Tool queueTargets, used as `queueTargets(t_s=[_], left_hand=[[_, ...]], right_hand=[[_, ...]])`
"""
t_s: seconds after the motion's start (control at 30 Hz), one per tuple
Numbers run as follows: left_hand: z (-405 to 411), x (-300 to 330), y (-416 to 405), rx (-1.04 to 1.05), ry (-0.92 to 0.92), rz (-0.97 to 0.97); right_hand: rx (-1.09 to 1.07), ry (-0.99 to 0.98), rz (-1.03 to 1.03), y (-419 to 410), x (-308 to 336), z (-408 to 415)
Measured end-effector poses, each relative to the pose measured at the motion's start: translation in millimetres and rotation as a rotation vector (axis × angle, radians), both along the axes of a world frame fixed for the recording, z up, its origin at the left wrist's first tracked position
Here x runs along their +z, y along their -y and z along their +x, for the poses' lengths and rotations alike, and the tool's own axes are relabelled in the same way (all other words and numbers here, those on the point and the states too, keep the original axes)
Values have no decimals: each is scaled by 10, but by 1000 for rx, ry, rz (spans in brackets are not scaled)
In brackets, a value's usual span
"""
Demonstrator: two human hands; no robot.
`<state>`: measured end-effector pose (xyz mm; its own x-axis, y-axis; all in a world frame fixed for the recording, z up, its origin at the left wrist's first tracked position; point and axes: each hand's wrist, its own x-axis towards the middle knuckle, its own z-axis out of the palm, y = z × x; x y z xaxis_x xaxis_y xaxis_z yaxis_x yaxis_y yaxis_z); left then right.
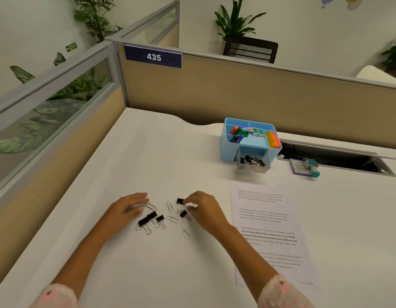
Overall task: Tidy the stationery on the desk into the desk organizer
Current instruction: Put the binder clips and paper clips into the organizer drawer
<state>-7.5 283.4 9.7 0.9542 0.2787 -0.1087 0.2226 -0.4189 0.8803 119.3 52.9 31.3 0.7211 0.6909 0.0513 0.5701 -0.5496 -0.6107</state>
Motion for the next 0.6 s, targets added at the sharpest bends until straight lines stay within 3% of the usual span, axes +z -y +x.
queueTargets(t_s=[0.23, 0.37, 0.5, 0.6], left_hand=[[-204, -45, 117, -48, -44, 161], [-185, 16, 133, -150, -156, 391], [-87, 91, 143, -243, -240, 586], [-25, 121, 138, -269, -228, 606]], right_hand=[[82, 115, -76, -81, -193, -341], [99, 206, -142, -52, -225, -394], [71, 198, -126, -31, -210, -426], [15, 166, -92, 7, -227, -428]])
